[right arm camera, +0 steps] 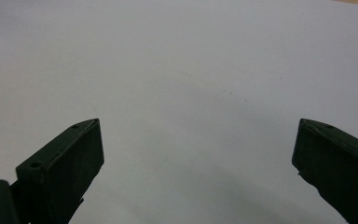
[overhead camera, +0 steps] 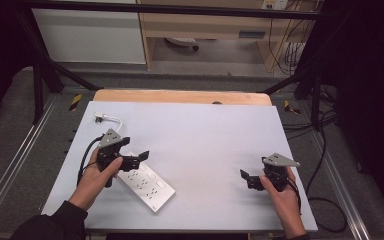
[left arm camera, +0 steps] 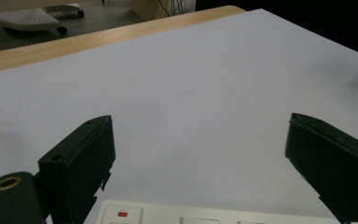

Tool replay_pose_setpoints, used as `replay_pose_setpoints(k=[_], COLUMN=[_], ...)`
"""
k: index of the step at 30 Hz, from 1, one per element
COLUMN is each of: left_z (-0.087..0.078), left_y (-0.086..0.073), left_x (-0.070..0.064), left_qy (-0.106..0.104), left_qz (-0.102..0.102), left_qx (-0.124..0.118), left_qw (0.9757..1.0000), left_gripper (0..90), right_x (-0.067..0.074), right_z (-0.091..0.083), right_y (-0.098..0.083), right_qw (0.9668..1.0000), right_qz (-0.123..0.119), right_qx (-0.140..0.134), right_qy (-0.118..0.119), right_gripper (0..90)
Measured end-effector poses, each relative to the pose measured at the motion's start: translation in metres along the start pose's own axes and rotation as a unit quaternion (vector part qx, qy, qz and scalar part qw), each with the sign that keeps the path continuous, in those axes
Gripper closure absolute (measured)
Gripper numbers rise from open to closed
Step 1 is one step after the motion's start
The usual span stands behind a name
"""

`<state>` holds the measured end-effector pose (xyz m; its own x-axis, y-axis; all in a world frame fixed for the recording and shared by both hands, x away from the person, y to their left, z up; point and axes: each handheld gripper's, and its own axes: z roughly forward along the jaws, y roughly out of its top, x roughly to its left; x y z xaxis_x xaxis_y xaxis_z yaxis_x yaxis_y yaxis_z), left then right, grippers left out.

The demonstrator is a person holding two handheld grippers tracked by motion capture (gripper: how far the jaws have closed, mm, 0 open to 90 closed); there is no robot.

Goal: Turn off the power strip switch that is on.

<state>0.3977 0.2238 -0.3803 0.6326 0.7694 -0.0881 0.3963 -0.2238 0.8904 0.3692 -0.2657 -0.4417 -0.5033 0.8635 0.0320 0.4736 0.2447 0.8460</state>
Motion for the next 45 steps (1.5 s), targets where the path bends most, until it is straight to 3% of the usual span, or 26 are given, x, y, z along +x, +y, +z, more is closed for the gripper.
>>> replay_pose_setpoints(k=[26, 45], left_z=[-0.054, -0.095], left_y=[0.003, -0.012], left_x=[0.023, 0.037], left_qy=[0.024, 0.027], left_qz=[-0.025, -0.061], left_qx=[-0.055, -0.08], left_qw=[0.9979, 0.9946], left_gripper=[5.7, 5.9], right_x=[0.001, 0.0], right_z=[0.001, 0.001], right_y=[0.0, 0.0], right_qw=[1.0, 1.0], right_qz=[0.002, 0.002], right_qx=[0.002, 0.005], right_qy=[0.002, 0.0], right_gripper=[2.5, 2.4])
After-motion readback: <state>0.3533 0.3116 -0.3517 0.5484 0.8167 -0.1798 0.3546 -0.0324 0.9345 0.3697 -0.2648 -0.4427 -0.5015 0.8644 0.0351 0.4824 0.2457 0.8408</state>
